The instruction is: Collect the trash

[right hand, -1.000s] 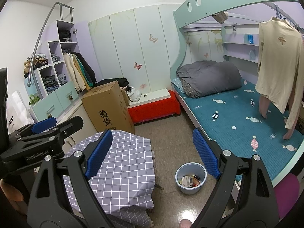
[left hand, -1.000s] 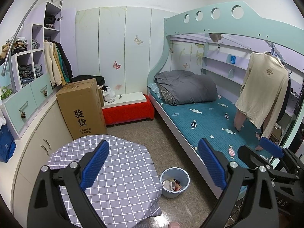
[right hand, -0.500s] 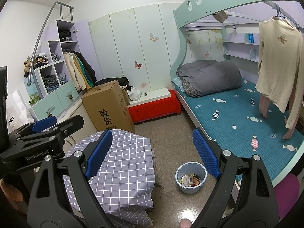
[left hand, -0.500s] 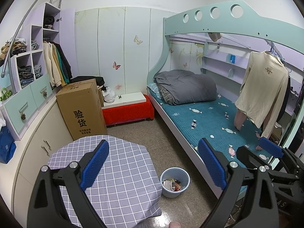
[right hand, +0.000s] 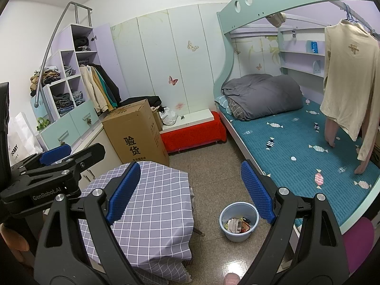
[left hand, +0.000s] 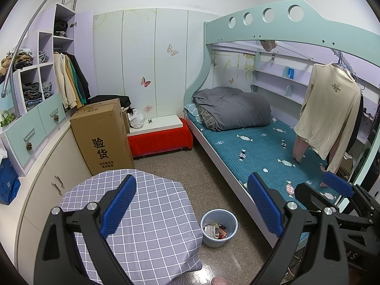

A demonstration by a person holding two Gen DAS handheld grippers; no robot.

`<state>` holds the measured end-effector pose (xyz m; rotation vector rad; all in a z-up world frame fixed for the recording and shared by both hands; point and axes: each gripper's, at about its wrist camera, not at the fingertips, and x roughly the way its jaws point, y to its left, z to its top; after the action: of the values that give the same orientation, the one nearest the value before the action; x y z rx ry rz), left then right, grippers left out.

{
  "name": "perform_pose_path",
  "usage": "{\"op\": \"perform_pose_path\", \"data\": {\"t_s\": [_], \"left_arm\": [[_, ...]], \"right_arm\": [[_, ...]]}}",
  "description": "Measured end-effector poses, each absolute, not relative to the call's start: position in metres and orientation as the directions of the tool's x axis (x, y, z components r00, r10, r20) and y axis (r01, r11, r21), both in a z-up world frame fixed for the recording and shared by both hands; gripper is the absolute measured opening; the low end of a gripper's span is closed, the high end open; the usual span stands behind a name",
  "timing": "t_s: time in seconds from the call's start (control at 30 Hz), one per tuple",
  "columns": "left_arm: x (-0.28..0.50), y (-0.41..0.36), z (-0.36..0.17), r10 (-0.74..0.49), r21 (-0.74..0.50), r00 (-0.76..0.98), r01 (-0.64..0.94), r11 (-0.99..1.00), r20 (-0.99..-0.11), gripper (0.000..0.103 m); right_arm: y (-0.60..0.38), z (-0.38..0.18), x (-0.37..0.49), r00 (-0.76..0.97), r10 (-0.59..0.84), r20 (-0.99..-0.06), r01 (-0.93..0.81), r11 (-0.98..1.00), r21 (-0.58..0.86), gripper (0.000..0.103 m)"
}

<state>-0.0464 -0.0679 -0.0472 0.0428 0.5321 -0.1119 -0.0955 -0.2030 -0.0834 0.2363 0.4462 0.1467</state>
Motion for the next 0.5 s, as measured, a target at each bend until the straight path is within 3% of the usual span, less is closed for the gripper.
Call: {"op": "perform_pose_path", "data": {"t_s": [0.5], "left_arm": [[-0.0453, -0.0663, -0.0488, -0.097, 0.012, 0.855, 0.120, 0.993, -0.509, 0.093]], "right_arm": [[-0.2010, -0.0878, -0.0924, 0.890, 0.195, -0.413, -0.089, 0.961, 0.261, 0.085]]}}
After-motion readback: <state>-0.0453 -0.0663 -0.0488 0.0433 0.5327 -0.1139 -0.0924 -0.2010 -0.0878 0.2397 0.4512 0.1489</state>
